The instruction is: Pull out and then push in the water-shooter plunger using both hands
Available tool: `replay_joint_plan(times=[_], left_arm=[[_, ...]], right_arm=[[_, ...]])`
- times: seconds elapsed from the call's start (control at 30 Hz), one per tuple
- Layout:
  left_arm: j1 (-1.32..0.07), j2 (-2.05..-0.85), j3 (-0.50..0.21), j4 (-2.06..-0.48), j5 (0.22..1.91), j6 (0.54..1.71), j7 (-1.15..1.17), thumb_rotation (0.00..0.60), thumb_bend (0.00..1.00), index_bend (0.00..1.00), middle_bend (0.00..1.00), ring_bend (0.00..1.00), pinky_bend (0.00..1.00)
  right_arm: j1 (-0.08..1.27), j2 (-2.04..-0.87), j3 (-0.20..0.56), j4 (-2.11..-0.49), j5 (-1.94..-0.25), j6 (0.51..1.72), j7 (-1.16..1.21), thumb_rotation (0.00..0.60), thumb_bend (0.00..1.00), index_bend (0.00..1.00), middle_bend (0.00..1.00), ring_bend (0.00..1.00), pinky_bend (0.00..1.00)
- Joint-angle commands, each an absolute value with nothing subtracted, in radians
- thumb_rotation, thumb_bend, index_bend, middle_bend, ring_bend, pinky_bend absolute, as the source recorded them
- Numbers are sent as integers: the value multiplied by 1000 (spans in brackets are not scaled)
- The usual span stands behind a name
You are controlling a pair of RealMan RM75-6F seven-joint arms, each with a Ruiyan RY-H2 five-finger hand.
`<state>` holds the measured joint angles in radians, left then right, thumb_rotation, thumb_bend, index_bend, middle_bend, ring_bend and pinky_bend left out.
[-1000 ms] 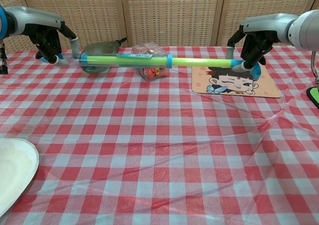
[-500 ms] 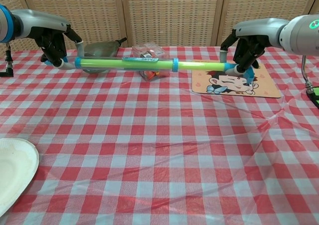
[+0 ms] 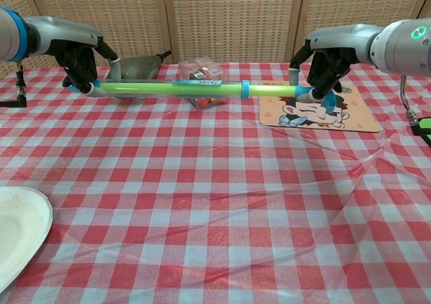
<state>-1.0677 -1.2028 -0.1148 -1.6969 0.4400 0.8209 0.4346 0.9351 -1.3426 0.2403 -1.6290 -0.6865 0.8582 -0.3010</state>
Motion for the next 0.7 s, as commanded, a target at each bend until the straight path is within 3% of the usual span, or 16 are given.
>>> replay_joint_plan(times=[0.03, 0.7], left_arm=[[-1070, -1206, -116, -1697, 439, 821, 434, 600, 479, 586, 849, 741, 635], [-1097, -1235, -116, -1699, 426, 826, 443, 600, 479, 585, 835, 741, 635]], right_arm=[[936, -1344, 239, -1631, -687, 859, -302, 600, 548, 861, 1000, 998, 701], [947, -1355, 234, -1631, -696, 859, -299, 600, 548, 862, 1000, 998, 701]])
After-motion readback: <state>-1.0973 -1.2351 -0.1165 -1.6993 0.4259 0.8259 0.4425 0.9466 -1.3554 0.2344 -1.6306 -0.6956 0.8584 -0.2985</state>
